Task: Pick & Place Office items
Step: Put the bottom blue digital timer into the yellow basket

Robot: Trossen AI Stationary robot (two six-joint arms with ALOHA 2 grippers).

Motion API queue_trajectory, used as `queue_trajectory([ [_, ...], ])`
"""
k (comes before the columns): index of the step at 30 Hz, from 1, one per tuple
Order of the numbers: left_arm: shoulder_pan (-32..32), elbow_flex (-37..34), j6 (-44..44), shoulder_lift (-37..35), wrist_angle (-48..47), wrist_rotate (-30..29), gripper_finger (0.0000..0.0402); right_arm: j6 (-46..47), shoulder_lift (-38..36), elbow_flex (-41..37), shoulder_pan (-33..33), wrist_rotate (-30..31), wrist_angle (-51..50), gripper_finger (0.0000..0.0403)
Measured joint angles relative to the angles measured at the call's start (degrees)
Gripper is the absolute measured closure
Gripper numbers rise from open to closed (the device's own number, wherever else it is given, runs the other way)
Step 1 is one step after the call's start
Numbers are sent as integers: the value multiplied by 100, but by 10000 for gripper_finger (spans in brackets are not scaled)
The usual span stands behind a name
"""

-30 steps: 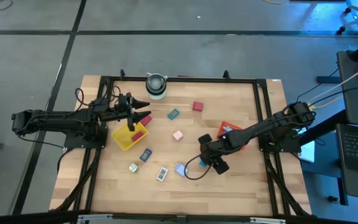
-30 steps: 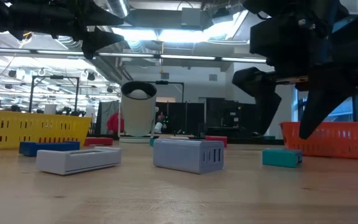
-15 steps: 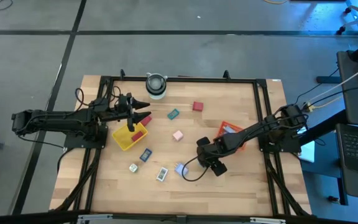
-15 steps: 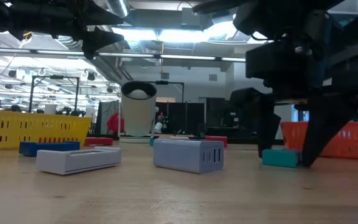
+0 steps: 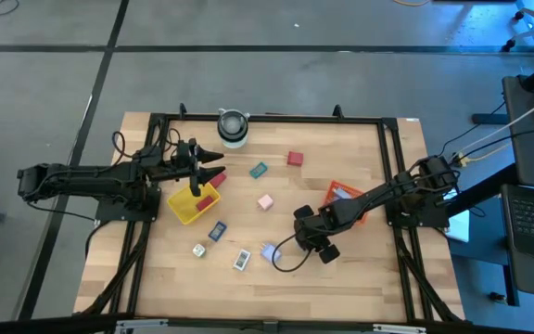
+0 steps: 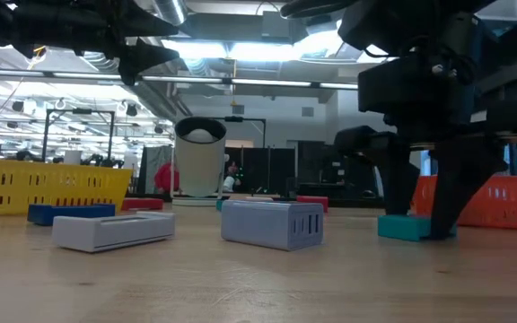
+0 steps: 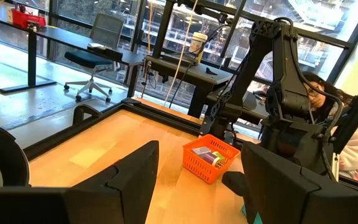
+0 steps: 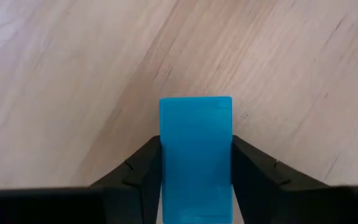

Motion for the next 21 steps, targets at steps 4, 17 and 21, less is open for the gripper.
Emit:
queue_trajectory([
  [4, -1, 0, -8, -1, 0, -1, 176, -1, -3, 4, -23, 9, -74, 251],
  [17, -2, 0, -11, -30, 208, -3, 176, 98, -747, 540, -232, 928, -1449, 251],
  [21, -2, 0, -2, -104, 289, 196, 176, 306, -1492, 623, -537, 556, -1332, 251],
])
